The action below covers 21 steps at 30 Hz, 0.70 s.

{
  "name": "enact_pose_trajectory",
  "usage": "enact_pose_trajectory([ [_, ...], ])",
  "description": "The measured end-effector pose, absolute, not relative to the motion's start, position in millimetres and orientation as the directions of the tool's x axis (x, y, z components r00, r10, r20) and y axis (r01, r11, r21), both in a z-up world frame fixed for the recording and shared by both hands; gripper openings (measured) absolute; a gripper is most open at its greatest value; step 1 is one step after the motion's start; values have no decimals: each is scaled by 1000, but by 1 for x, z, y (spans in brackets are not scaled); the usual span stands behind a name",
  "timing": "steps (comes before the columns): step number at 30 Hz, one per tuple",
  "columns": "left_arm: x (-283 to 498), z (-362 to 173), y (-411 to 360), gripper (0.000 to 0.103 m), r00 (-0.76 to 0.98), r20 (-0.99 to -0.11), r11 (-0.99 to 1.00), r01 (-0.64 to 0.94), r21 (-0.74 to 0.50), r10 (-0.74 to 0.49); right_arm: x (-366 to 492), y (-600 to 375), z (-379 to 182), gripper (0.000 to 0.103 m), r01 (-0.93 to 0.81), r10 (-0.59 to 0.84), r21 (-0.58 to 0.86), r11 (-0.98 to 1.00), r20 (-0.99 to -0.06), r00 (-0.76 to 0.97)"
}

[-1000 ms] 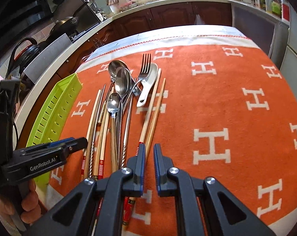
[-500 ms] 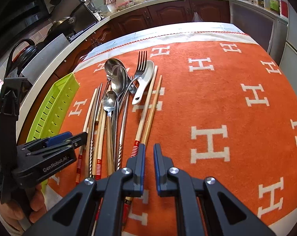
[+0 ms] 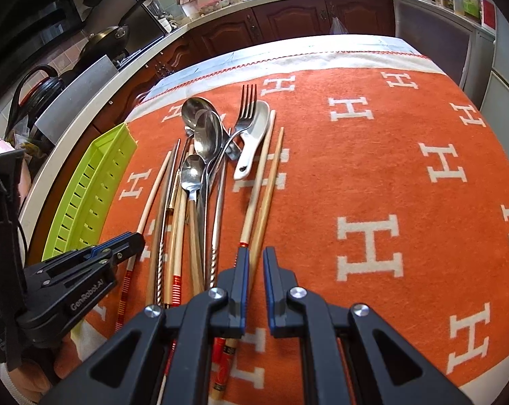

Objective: Organize utensils
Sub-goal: 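Grasp a wooden chopstick with the left tool while the right tool grasps a red-banded chopstick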

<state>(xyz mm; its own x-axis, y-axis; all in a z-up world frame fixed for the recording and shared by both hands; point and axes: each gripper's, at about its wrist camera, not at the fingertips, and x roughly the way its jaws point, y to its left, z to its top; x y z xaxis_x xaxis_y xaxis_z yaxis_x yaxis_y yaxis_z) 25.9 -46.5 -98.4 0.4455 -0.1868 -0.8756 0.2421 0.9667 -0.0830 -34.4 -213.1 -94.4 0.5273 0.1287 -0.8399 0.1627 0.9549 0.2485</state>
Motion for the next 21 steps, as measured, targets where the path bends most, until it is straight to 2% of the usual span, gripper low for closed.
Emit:
enact_pose_trajectory([
  [9,23,-40,-14,3,536,-808,963,231,-138,-244,-28,-200,-98,9,198,43,165,966,-861,507],
  [21,49,-28,63,3,590,-793,988,103,-114,-153,-21,-181,-101,11,237,-136,-22,971,-867,479],
])
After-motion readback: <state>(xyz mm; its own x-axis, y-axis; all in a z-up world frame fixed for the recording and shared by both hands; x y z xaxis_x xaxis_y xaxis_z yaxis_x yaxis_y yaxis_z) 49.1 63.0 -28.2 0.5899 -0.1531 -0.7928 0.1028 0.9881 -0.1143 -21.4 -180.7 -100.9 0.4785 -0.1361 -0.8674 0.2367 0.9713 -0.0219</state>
